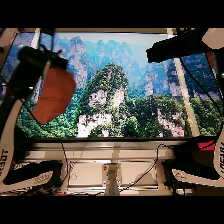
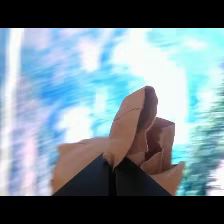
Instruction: Fold the clothes and pants, and hang the long-sleeved shirts on hangers.
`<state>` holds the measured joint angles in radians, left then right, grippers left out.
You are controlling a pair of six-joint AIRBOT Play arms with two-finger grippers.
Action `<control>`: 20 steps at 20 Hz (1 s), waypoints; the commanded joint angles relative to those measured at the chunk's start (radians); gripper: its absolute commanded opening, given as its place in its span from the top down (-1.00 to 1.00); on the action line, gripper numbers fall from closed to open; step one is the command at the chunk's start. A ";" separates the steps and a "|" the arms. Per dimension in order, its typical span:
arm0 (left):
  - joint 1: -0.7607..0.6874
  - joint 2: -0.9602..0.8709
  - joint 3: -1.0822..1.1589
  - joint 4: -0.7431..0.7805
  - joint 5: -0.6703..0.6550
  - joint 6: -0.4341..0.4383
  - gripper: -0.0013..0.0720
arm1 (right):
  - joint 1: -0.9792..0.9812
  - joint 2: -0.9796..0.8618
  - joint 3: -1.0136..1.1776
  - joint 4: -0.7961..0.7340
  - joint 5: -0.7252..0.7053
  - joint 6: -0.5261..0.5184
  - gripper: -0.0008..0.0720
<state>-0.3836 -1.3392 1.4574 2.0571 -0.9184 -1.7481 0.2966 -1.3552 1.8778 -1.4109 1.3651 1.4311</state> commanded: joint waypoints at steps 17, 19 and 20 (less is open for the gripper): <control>-0.298 -0.201 0.001 -0.091 0.176 -0.089 -0.67 | 0.001 0.000 0.000 -0.006 -0.105 -0.010 0.96; -0.220 -0.177 0.001 -0.089 0.095 -0.089 -0.67 | 0.001 0.000 0.000 -0.008 -0.095 -0.011 0.96; -0.172 -0.168 0.001 -0.080 0.053 -0.084 -0.67 | 0.001 0.000 0.000 -0.010 -0.093 -0.012 0.96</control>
<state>-0.6445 -1.5299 1.4574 1.9453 -0.7612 -1.8366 0.2966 -1.3552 1.8778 -1.4174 1.2842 1.4200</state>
